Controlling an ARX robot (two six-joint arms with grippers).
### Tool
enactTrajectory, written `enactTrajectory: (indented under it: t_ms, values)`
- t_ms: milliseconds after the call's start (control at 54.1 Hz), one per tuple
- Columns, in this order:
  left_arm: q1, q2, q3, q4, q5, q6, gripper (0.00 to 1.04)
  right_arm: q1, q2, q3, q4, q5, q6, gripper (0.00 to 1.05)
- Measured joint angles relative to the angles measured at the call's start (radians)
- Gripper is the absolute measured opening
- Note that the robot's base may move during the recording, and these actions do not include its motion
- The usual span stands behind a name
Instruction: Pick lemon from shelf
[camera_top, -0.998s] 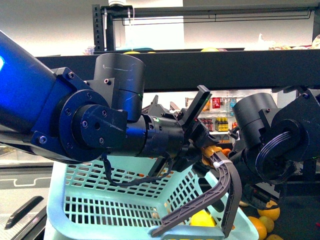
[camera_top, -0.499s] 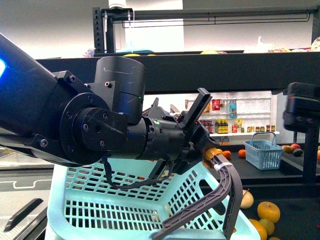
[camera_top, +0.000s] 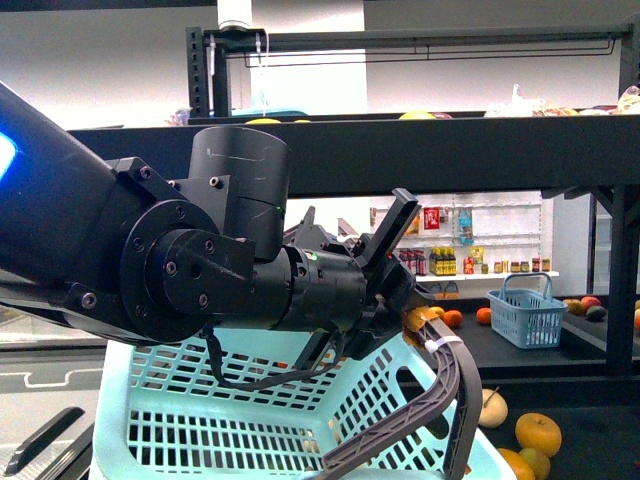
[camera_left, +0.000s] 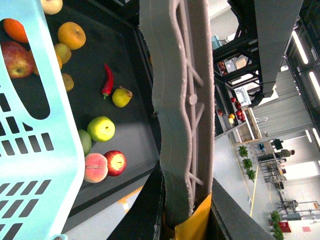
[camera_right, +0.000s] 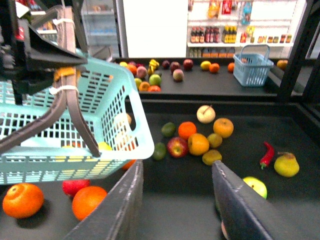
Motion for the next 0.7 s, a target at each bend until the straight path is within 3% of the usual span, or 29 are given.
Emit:
enactTrajectory:
  t_ms: [55,129,702]
  values:
    - [0.000,0.000,0.000,0.000,0.002,0.000,0.12,-0.016,-0.014,-0.023,-0.001,-0.022,-0.001,0.20]
    - [-0.002,0.000,0.000,0.000,0.001,0.000,0.12,-0.105,-0.047,-0.065,-0.005,-0.116,-0.004,0.03]
    - [-0.001,0.000,0.000,0.000,0.001,0.000,0.12,-0.126,-0.206,-0.161,-0.060,-0.124,-0.005,0.02]
